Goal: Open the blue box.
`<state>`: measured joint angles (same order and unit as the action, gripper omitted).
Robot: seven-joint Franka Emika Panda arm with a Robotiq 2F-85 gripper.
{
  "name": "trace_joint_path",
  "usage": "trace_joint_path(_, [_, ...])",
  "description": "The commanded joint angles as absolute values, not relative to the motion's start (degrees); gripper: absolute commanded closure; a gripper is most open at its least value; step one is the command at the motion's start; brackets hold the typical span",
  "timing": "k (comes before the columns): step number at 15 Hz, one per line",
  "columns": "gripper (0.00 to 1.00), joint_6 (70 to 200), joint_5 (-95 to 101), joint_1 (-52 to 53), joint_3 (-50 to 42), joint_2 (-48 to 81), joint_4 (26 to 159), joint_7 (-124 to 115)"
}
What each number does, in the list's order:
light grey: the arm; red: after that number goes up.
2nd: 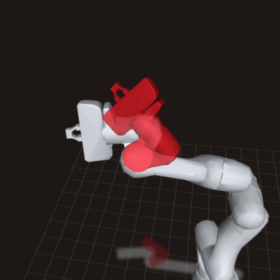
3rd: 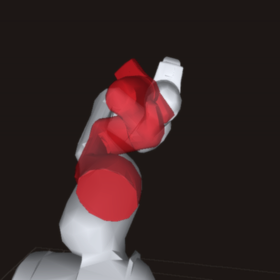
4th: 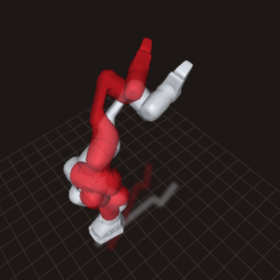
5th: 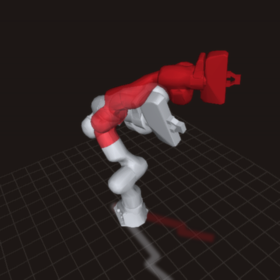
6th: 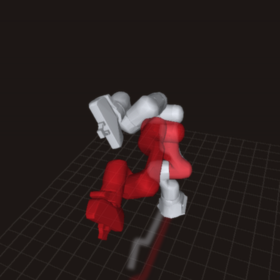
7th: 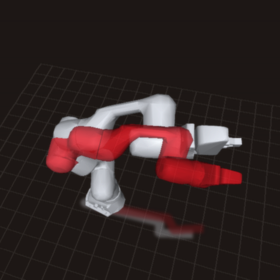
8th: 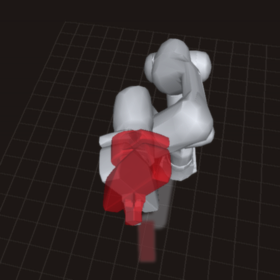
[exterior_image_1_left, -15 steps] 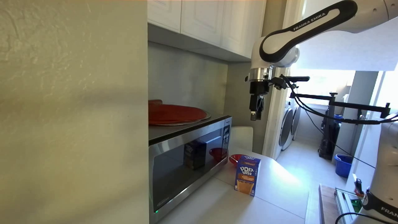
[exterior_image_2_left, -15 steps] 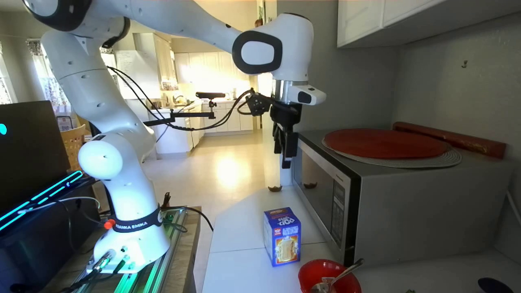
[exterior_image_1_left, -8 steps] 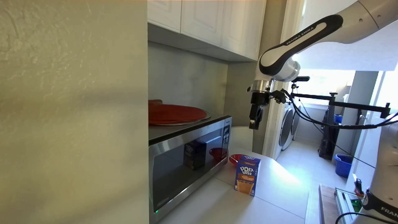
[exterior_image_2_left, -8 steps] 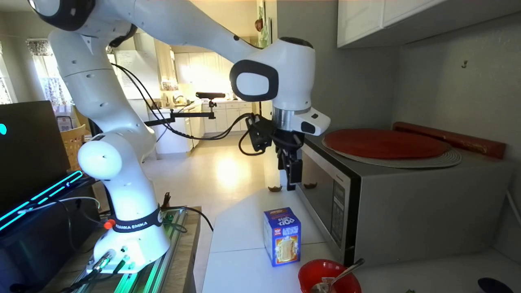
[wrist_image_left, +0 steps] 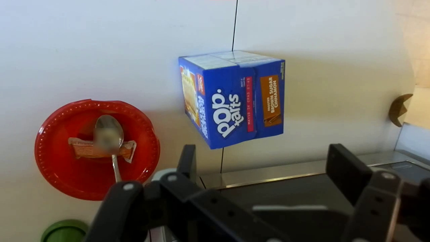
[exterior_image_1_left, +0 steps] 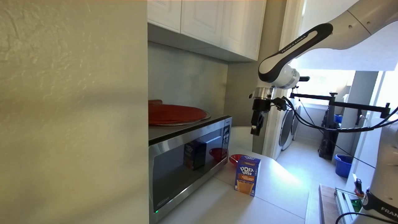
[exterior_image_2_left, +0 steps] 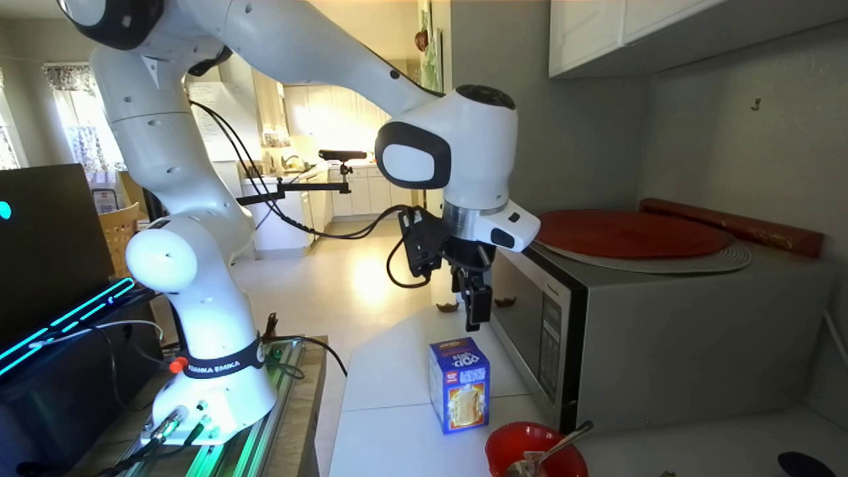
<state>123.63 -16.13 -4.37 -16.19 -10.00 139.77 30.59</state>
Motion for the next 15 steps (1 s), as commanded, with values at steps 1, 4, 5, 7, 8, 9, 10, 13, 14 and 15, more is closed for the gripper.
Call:
trace_joint_path(1, [0.0,122.73,-16.18,-5.34,-15.06,-10.39,140.02,31.48])
trace_joint_path(4, [0.0,124.78,-17.34,-5.7,-15.89,-8.42,141.4,35.48])
trace_joint_path(5, [0.0,125.23,-18.16,-5.82,-16.18,-8.03,141.96,37.58])
trace_joint_path(7, [0.0,125.59,-20.26,-6.24,-16.64,-6.88,142.65,42.09])
trace_joint_path(8, [0.0,124.95,-21.25,-6.55,-16.8,-6.13,142.62,43.99])
trace_joint_path(9, [0.0,124.93,-22.85,-6.87,-16.94,-5.51,142.82,46.57])
trace_joint_path(10, [0.0,125.0,-25.12,-7.16,-17.02,-4.95,143.0,49.51])
trace_joint_path(13, [0.0,125.26,-30.4,-8.42,-16.64,-3.35,143.17,56.55])
trace_joint_path(14, [0.0,125.75,-32.29,-8.75,-16.45,-2.55,143.1,58.77])
trace_joint_path(15, [0.0,126.57,-34.16,-8.97,-16.2,-1.78,143.0,60.34])
